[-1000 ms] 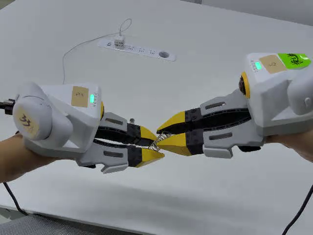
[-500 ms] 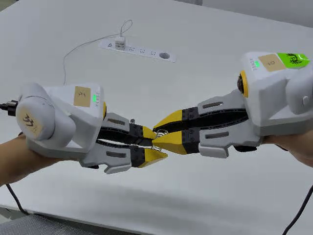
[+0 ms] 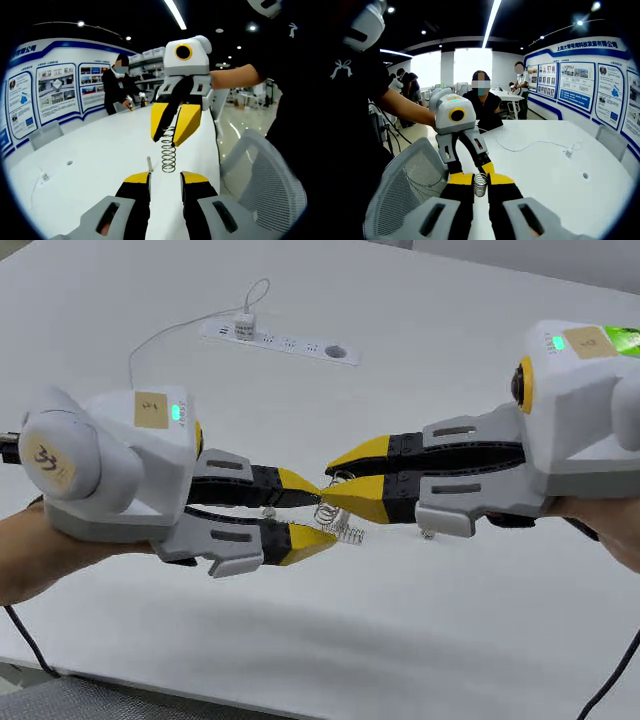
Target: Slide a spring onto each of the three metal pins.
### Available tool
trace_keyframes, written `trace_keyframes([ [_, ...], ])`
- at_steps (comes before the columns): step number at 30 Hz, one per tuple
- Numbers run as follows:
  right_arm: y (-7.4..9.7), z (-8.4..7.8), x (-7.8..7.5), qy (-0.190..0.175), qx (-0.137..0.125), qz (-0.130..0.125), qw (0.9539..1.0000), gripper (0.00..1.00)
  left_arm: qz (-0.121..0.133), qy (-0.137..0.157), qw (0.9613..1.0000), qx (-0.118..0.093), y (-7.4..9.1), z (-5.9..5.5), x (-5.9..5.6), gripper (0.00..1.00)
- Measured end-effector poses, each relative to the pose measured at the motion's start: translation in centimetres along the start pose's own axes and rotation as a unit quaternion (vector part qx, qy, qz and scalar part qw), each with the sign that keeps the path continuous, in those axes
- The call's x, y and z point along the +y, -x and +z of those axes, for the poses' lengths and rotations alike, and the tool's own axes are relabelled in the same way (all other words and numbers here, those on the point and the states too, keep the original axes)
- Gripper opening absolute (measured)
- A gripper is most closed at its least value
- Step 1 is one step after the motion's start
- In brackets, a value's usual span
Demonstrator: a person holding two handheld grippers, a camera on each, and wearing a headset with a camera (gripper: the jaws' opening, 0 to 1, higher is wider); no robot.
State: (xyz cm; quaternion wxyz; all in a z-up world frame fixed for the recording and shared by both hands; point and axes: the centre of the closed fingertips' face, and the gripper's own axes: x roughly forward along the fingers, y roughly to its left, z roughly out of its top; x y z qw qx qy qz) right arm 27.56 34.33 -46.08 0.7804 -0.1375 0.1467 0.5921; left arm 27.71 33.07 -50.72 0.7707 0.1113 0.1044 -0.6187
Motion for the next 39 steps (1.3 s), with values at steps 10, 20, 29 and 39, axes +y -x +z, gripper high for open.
trace_keyframes([
  [10,4.0,-2.5,-6.2,-0.018,0.028,-0.108,0.9936,0.1,0.04,0.013,0.9991,-0.001,2.2,-0.1,2.4,0.36],
  [20,7.9,-7.9,-11.9,-0.071,0.075,-0.224,0.9692,0.1,0.083,0.044,0.9954,-0.019,4.2,0.3,4.8,0.45],
  [29,7.6,-12.3,-12.6,-0.111,0.104,-0.247,0.9571,0.1,0.093,0.05,0.9944,-0.012,4.7,-0.1,5.2,0.53],
  [39,7.2,-15.1,-13.4,-0.139,0.119,-0.262,0.9474,0.1,0.095,0.059,0.9937,-0.005,4.8,-0.6,5.1,0.57],
])
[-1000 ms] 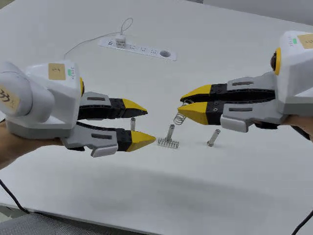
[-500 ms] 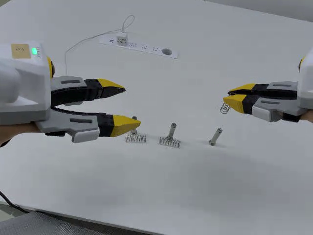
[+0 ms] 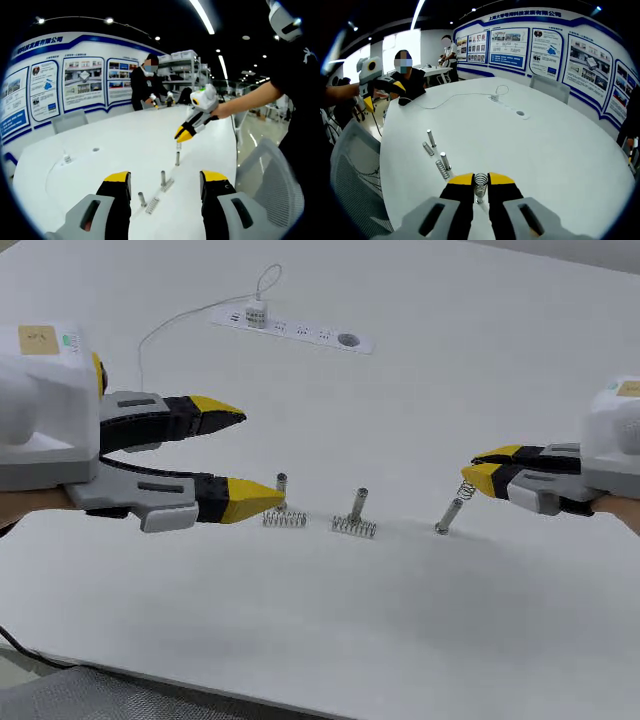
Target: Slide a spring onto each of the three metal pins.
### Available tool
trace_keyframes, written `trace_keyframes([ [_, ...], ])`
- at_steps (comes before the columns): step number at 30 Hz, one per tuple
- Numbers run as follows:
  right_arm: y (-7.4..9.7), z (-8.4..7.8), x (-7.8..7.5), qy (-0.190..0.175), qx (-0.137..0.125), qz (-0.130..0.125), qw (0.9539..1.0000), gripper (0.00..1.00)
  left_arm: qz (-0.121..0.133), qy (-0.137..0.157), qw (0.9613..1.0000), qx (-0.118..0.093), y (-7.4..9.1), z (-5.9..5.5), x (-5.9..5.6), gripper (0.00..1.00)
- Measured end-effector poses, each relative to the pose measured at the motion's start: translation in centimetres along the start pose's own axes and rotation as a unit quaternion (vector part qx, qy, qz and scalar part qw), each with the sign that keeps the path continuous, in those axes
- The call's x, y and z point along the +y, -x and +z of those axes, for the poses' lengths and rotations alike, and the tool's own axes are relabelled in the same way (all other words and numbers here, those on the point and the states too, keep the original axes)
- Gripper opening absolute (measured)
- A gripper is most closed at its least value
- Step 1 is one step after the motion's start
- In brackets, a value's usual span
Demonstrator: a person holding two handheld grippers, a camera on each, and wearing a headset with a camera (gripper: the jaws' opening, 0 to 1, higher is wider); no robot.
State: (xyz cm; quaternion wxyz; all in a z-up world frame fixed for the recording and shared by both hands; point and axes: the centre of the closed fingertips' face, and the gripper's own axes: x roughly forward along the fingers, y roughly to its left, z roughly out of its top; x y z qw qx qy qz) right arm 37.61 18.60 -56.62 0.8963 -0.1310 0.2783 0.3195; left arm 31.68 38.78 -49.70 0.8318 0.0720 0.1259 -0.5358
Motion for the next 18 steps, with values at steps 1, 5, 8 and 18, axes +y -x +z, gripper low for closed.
trace_keyframes([
  [1,-0.1,-0.2,0.0,-0.002,0.002,-0.001,1.0,0.1,0.0,0.0,1.0,0.001,0.0,-0.1,0.0,0.57],
  [5,-0.3,-0.6,-0.3,-0.007,0.006,-0.005,0.9999,0.1,0.002,0.004,1.0,0.003,0.1,-0.2,0.0,0.58],
  [8,-0.4,-0.6,-0.4,-0.02,-0.002,-0.003,0.9998,0.1,0.002,0.006,1.0,0.003,0.2,-0.3,0.0,0.58],
  [18,-1.1,-1.3,-0.3,-0.027,0.005,-0.003,0.9996,0.1,0.003,0.011,0.9999,0.006,0.3,-0.5,0.1,0.59],
])
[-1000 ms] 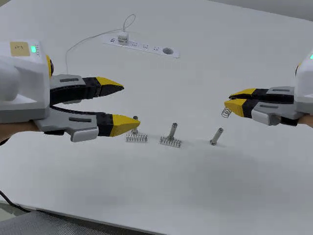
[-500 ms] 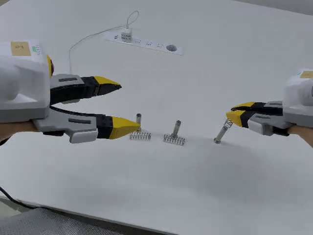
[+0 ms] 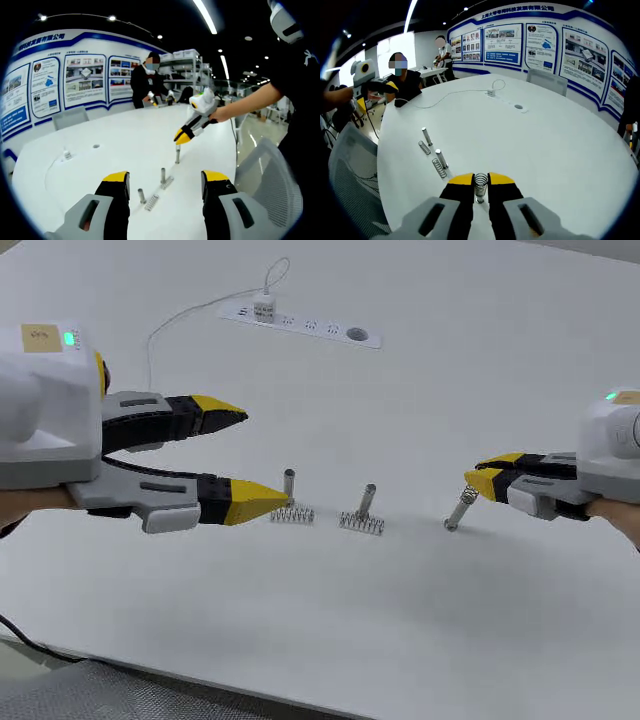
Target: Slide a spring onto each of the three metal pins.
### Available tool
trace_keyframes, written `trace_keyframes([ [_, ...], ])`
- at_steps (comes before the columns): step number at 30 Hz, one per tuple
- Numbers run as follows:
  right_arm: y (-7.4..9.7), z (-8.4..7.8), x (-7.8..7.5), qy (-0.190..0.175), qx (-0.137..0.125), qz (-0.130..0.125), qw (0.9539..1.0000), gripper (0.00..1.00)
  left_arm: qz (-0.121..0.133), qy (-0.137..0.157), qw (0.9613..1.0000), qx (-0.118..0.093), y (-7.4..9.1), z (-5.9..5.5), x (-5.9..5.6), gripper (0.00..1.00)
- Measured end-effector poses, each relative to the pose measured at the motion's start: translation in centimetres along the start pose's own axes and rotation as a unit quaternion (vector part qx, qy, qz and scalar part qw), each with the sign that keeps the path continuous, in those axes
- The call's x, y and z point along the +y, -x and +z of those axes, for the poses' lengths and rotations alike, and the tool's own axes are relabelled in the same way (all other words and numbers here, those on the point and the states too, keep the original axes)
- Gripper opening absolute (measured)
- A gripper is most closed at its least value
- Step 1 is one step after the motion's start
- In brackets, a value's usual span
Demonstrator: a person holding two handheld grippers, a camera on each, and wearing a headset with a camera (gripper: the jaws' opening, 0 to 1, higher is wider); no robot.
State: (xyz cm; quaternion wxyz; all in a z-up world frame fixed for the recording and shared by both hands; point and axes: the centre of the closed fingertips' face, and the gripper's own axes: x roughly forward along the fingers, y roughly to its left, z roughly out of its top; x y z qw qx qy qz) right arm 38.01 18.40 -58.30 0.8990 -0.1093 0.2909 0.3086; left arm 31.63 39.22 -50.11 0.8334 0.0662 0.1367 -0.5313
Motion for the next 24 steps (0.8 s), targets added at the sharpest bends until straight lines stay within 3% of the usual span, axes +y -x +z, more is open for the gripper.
trace_keyframes([
  [24,-0.7,-1.3,0.2,-0.005,0.003,-0.004,1.0,0.11,0.001,0.006,1.0,0.003,-0.3,-0.2,0.3,0.61],
])
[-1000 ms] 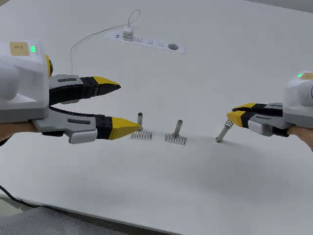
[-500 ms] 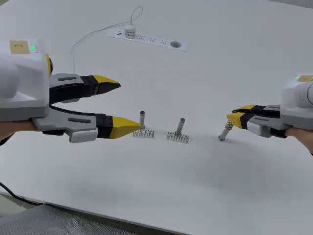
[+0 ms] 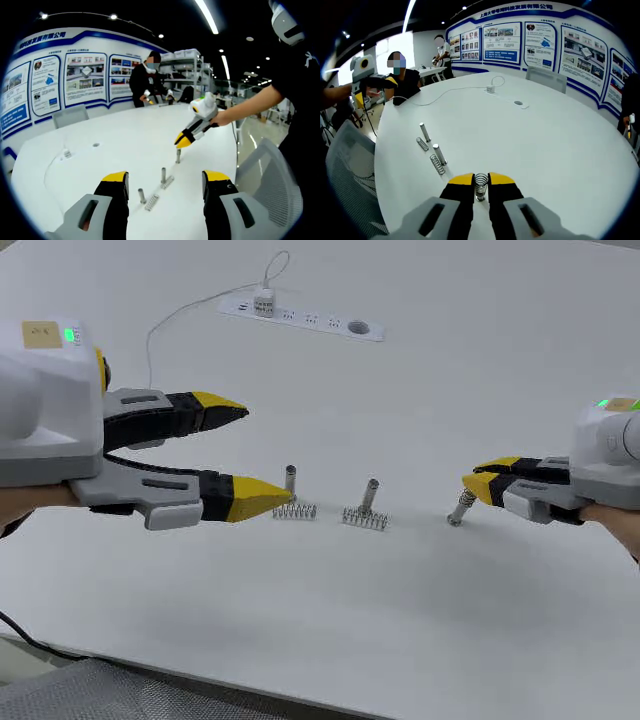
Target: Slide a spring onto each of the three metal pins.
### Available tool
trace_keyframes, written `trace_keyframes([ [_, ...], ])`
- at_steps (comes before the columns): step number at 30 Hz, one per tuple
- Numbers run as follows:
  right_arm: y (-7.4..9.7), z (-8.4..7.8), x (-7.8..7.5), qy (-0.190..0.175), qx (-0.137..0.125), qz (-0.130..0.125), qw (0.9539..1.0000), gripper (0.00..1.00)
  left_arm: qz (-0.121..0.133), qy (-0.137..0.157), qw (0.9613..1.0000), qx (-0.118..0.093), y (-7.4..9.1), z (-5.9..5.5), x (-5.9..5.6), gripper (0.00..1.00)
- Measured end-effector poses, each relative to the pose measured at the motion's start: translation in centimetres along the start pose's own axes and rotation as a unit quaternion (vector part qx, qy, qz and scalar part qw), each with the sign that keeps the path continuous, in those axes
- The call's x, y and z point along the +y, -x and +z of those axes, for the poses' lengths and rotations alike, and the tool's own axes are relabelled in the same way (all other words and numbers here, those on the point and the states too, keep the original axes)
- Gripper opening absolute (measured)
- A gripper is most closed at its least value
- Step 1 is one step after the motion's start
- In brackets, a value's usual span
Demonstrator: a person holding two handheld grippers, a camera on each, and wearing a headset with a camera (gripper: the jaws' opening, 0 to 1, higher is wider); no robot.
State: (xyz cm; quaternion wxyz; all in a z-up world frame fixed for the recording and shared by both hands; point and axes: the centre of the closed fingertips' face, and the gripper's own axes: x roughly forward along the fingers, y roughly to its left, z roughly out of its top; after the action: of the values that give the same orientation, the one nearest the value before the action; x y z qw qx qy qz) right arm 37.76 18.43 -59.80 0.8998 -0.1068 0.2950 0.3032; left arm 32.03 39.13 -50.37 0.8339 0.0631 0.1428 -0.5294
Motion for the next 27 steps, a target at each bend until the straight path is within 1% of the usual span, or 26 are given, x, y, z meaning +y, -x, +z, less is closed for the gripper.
trace_keyframes([
  [6,-0.5,-0.5,-0.1,0.0,0.004,-0.002,1.0,0.11,0.001,0.001,1.0,0.005,0.0,-0.3,0.1,0.61],
  [11,-0.9,-0.9,0.0,0.003,0.009,-0.004,0.9999,0.11,0.002,0.004,1.0,0.001,0.1,-0.2,0.1,0.61],
  [15,-1.1,-1.1,0.0,0.002,0.011,-0.006,0.9999,0.11,0.002,0.005,1.0,0.004,0.1,-0.4,0.2,0.61],
  [27,-1.6,-2.1,0.2,-0.001,0.022,-0.004,0.9997,0.11,0.0,0.009,0.9999,0.009,0.2,-0.9,0.1,0.61],
])
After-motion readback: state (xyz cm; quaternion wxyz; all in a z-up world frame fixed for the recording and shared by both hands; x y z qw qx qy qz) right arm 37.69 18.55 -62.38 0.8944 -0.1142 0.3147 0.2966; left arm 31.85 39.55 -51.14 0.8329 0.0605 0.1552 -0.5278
